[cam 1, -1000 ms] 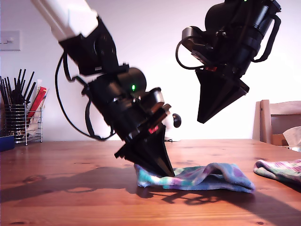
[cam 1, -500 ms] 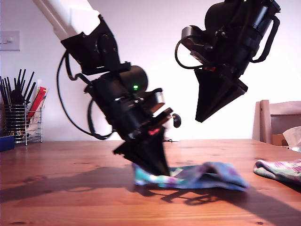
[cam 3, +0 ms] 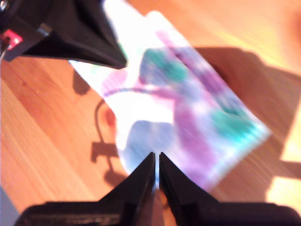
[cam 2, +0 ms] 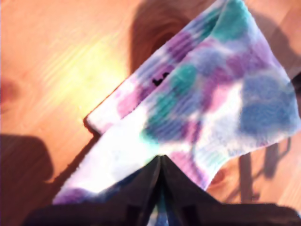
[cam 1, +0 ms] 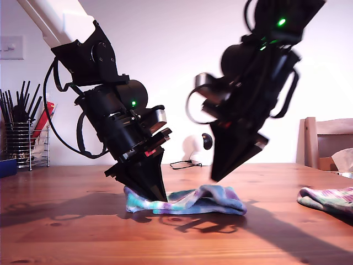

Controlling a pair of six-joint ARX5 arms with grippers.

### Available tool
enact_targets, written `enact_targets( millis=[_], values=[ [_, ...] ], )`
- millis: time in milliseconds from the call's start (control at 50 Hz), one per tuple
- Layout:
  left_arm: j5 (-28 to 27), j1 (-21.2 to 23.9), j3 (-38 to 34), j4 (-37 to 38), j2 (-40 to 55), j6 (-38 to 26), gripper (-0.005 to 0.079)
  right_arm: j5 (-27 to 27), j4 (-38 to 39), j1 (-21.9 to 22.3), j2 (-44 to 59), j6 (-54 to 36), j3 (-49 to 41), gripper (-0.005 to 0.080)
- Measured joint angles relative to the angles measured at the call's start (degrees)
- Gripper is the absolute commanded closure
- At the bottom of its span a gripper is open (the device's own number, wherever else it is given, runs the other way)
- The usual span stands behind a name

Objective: Fold the socks in front of you. After folding them, place them to the right side.

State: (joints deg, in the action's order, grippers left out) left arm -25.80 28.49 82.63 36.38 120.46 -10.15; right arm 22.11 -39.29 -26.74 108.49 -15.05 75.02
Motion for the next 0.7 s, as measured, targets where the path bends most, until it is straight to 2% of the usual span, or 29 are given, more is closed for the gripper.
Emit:
enact_targets(
  millis=[260, 560, 700],
  values=[
    [1.81, -0.09, 0.76, 3.15, -0.11, -3.96, 0.0761, 0.02, 2.4, -0.35, 5.62, -0.26, 0.0, 0.0764],
    [4.94, -0.81, 0.9, 5.86, -0.68, -7.85, 0.0762, -2.99, 2.8, -0.79, 5.73, -2.86, 0.26, 0.0764],
    [5.09, -1.29, 0.9, 6.16, -0.72, -7.87, 0.0762, -2.54, 3.28, -0.79, 5.73, 0.11, 0.28, 0.075]
  ],
)
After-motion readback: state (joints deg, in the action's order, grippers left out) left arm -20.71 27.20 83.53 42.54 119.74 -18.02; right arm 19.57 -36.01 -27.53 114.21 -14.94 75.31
